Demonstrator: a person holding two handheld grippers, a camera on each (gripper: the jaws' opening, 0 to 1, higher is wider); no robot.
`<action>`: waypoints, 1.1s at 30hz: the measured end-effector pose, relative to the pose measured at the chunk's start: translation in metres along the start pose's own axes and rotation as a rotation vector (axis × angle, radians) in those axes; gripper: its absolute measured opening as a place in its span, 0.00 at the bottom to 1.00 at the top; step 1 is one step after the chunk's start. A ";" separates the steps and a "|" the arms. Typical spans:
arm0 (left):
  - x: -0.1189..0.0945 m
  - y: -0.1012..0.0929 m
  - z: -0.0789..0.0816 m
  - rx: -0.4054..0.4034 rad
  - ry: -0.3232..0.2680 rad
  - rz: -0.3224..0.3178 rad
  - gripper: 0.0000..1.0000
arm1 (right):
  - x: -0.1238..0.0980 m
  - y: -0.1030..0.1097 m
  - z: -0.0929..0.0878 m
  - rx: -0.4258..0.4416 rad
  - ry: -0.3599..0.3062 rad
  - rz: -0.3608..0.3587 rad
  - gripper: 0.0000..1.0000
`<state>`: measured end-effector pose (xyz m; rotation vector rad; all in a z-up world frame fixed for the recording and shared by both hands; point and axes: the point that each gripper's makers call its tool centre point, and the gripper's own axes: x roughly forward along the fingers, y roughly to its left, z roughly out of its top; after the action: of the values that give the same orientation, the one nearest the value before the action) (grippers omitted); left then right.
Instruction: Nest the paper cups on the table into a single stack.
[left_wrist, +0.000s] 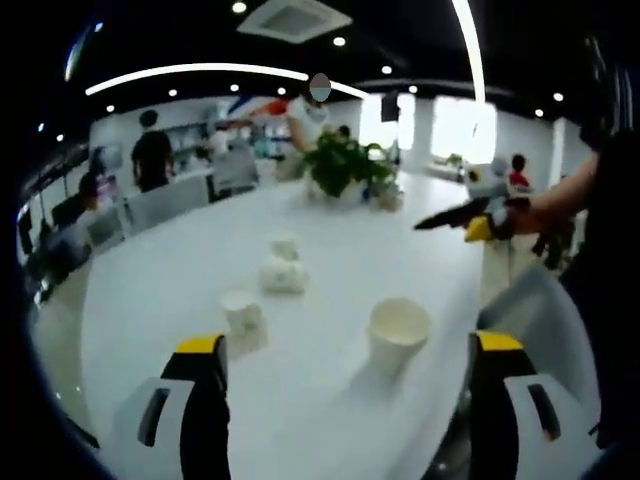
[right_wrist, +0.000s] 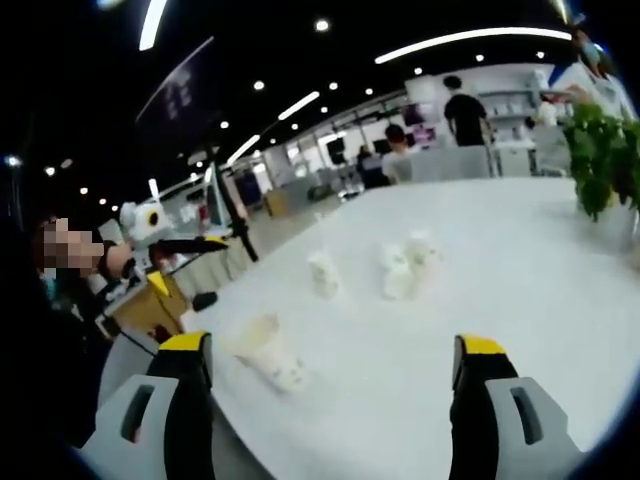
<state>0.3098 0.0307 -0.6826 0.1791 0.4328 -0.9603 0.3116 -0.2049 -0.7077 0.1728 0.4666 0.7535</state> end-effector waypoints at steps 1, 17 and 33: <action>-0.001 0.002 0.000 -0.004 -0.002 0.007 1.00 | 0.000 0.000 0.000 0.001 0.001 -0.001 0.98; -0.003 0.007 0.008 -0.018 -0.053 0.040 0.99 | 0.005 -0.001 0.009 -0.010 -0.006 -0.001 0.99; -0.003 0.016 0.012 -0.041 -0.079 0.057 0.99 | 0.014 0.000 0.020 -0.030 -0.003 0.014 0.99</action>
<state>0.3252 0.0380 -0.6711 0.1160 0.3727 -0.8985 0.3299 -0.1953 -0.6951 0.1487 0.4516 0.7733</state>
